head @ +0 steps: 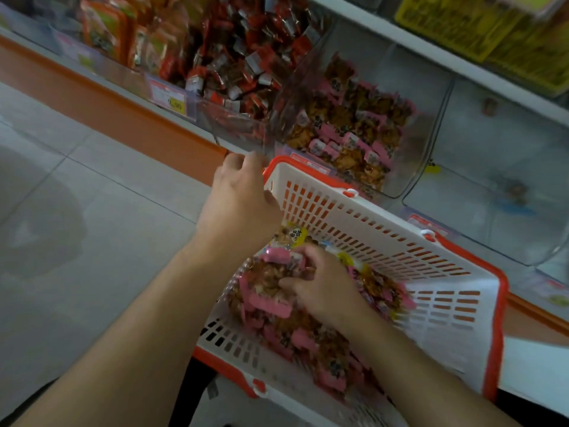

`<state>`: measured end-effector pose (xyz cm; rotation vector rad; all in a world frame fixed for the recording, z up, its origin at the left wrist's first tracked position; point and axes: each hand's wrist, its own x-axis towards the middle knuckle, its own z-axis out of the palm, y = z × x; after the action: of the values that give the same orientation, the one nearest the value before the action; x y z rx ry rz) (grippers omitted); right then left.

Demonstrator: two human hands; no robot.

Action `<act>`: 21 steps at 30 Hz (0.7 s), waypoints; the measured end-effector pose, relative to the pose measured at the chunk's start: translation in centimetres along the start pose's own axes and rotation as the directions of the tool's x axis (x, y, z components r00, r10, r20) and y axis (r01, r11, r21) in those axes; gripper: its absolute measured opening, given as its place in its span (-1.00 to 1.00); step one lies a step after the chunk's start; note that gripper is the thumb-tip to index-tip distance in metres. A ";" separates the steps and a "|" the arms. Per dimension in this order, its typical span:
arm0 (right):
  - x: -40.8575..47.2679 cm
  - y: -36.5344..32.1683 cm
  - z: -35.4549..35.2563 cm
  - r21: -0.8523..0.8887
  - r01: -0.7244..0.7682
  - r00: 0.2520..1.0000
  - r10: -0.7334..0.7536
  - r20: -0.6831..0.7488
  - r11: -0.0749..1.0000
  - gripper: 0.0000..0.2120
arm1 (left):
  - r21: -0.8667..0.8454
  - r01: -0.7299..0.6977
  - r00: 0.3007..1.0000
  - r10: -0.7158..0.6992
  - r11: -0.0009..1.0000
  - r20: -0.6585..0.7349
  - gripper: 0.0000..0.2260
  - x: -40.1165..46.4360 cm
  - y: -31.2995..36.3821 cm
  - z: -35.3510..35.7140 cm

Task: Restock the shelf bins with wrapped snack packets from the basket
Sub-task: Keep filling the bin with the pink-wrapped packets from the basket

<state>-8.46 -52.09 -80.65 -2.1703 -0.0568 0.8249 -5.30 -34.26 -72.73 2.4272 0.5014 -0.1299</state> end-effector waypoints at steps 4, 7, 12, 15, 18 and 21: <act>-1.9 -2.9 -7.1 0.204 0.083 0.991 -0.059 -0.120 0.975 -0.62 | -0.338 0.021 0.982 0.045 0.941 0.184 -0.82 -0.1 1.1 0.3; -2.8 -3.6 -10.6 0.275 0.177 0.968 -0.117 -0.221 0.945 -0.60 | -0.502 0.074 0.920 0.135 0.861 0.368 -0.77 -0.5 2.2 0.9; -1.9 -2.7 -12.2 0.361 0.258 0.945 -0.157 -0.287 0.896 -0.54 | -0.604 0.069 0.939 0.153 0.794 0.309 -0.92 -0.1 4.5 2.9; -1.5 -2.4 -13.6 0.428 0.323 0.928 -0.194 -0.317 0.844 -0.56 | -0.713 0.136 0.951 0.112 0.688 0.289 -0.88 0.3 5.7 3.7; -1.5 -2.2 -14.3 0.416 0.382 0.899 -0.228 -0.373 0.825 -0.66 | -0.728 0.056 0.982 0.093 0.683 0.162 -0.88 0.6 6.9 4.7; -1.6 -1.9 -14.2 0.408 0.421 0.893 -0.292 -0.342 0.810 -0.74 | -0.750 0.065 0.987 0.070 0.658 0.148 -0.83 0.8 7.9 5.5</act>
<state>-1.12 -60.70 -71.78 -1.7045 -0.1162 0.2799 -1.35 -43.11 -72.60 1.5670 0.3707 -0.0925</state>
